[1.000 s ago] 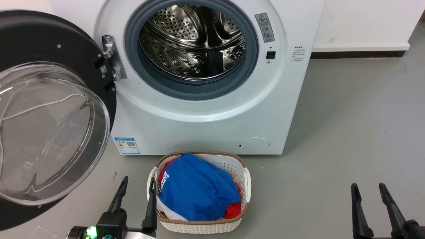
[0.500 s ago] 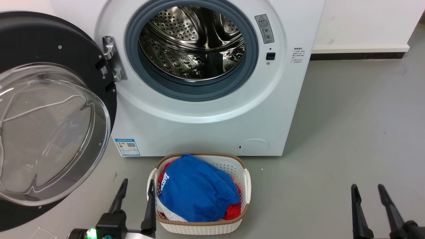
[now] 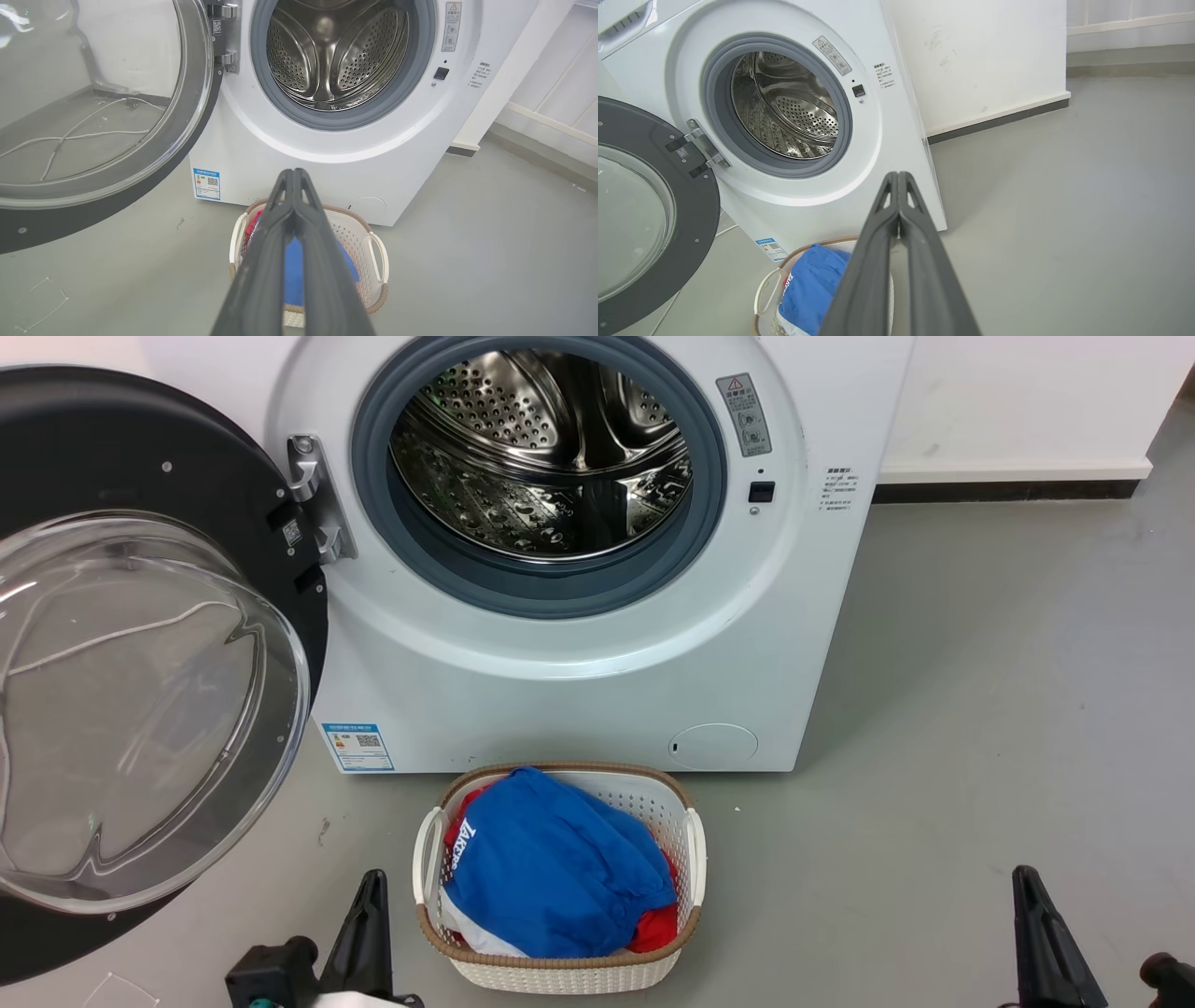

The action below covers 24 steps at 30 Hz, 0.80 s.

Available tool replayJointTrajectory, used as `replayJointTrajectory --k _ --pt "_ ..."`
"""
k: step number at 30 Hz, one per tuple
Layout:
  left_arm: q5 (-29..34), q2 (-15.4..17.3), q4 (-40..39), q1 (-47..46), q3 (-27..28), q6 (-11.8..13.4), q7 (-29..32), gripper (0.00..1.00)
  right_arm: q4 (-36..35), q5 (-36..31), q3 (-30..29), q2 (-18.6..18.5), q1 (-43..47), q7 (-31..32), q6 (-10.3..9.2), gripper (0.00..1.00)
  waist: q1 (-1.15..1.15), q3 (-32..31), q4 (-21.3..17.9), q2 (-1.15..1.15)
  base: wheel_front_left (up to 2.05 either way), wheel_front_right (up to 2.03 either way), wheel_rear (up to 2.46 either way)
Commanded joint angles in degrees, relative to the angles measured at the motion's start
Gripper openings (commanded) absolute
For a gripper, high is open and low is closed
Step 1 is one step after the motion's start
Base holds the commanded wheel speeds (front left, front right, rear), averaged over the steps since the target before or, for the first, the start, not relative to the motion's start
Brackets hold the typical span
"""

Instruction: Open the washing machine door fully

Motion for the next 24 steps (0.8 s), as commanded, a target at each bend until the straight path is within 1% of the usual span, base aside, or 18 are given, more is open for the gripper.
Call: replayJointTrajectory --k 1,12,24 --pt "-1.8 0.1 -0.7 -1.6 0.3 -0.1 0.3 0.00 -0.5 1.9 0.1 -0.5 -1.6 0.3 0.00 0.00 0.00 0.0 0.0 0.00 0.00 0.00 0.00" --pt "-13.6 0.2 0.2 -3.3 1.6 -1.2 3.0 0.00 1.5 13.4 0.5 -1.0 -4.2 2.5 0.00 0.00 0.00 0.2 0.0 0.00 0.00 0.00 0.00" --pt "-24.9 0.3 1.0 -4.9 2.9 -2.2 5.6 0.00 3.4 24.2 0.7 -1.4 -6.6 4.8 0.00 0.00 0.00 0.4 -0.1 0.00 0.00 0.00 0.00"
